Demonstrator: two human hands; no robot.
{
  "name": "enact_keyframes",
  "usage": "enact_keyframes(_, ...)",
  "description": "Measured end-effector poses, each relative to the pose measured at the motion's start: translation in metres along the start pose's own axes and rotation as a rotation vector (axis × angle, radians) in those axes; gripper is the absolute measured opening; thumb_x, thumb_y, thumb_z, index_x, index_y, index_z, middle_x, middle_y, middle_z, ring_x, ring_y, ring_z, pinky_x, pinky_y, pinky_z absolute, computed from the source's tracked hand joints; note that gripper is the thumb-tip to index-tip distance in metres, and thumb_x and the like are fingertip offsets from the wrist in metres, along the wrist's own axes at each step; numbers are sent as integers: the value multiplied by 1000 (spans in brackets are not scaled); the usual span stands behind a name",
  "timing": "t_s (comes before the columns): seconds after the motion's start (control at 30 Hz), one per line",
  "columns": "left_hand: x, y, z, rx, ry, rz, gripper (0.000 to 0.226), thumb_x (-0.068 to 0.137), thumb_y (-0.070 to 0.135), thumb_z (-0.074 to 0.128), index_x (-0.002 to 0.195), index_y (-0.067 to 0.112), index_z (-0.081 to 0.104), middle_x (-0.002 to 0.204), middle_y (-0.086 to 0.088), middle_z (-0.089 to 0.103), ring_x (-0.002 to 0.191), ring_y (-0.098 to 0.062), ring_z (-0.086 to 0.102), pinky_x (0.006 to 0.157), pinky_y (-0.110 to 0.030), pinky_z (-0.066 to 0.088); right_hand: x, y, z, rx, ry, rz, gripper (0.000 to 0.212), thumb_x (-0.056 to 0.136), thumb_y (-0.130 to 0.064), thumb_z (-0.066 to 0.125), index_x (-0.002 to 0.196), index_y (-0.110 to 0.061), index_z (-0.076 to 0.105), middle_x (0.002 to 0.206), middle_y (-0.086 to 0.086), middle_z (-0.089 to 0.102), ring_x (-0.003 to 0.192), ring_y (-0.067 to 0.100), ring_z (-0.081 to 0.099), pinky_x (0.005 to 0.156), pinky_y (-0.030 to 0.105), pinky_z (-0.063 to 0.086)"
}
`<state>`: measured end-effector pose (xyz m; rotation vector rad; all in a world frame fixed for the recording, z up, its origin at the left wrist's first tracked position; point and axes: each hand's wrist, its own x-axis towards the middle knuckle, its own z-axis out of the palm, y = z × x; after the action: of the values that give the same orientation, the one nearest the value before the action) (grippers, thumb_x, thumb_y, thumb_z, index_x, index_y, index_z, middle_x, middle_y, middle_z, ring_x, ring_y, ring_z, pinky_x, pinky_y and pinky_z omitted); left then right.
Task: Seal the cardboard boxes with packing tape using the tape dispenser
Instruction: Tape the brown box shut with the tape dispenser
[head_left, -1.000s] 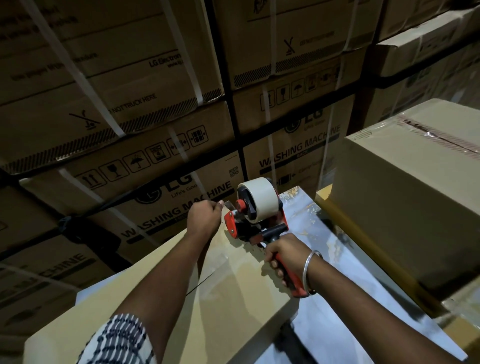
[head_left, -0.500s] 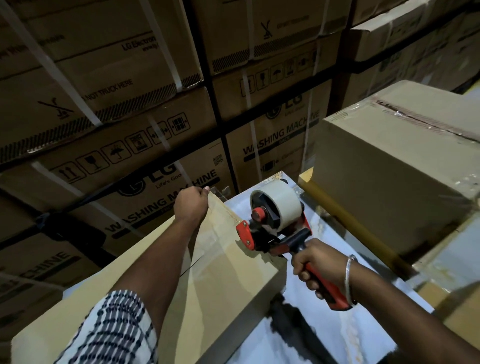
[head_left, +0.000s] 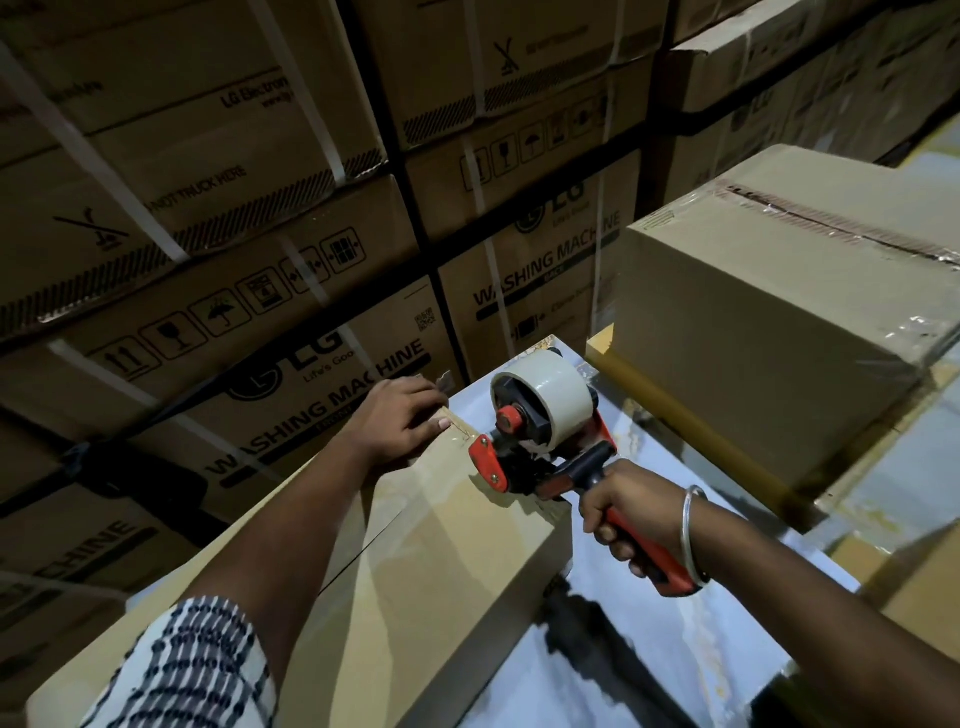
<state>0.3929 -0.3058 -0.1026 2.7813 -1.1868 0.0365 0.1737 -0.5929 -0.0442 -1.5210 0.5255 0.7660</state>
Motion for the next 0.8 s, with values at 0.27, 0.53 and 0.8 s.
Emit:
enact_keyframes(0.27,-11,-14,-6,-10,-63,-169,60,94,66,31,127,26,62,125,8,58,120,-17,52,104,-53,38,11,-24,9,-55,-4,-10,3,75,-7,56,76,-7,58,56,5,39,44,18,28,50,26,21)
enact_keyframes(0.53,-11,-8,-11,-48,-117,-261,44,100,53,38,129,28,60,134,10,54,132,-15,44,116,-62,12,-11,21,-22,-73,-29,-3,16,64,-10,59,69,-14,44,60,6,39,46,19,28,48,27,22)
enact_keyframes(0.8,-4,57,-18,-166,-107,-136,40,94,13,56,130,29,60,133,10,59,122,-8,49,118,-55,23,-12,37,-25,-41,-17,-35,23,63,-9,60,60,-18,38,60,8,40,46,20,28,49,26,23)
